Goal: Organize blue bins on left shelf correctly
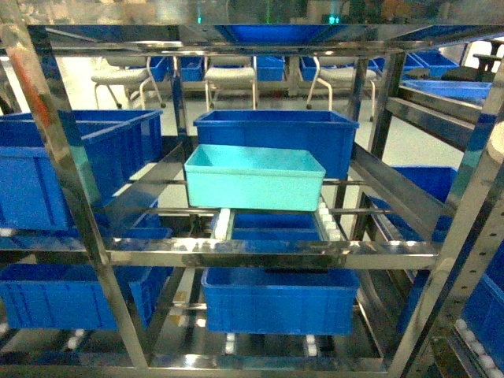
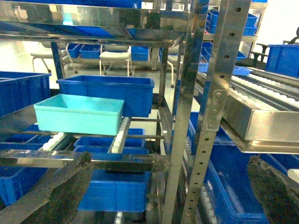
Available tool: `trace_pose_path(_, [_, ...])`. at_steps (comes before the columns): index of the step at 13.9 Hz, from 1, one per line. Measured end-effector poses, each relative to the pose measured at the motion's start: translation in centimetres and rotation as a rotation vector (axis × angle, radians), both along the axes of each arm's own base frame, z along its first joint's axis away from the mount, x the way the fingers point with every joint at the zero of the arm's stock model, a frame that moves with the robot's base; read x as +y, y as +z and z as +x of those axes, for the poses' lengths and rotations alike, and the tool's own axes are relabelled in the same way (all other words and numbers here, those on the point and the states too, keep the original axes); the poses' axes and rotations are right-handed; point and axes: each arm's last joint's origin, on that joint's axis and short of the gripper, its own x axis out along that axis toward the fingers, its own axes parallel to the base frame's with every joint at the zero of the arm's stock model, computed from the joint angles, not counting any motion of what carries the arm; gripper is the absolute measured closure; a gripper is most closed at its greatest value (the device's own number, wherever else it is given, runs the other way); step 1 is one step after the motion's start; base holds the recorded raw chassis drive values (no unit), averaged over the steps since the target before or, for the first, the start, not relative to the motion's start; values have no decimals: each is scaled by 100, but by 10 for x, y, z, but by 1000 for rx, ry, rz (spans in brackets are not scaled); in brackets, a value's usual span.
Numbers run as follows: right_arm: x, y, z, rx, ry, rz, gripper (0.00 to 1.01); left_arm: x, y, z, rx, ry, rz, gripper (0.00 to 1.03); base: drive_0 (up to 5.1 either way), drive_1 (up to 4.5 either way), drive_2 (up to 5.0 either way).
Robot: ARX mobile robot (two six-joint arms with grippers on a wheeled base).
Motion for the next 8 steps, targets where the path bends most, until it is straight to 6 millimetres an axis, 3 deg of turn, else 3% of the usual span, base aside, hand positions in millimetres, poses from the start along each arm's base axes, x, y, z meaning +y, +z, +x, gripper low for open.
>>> trace_pose_path(8, [0,0,0,0,0,0,3,0,0,0,0,0,0,5,0,0,0])
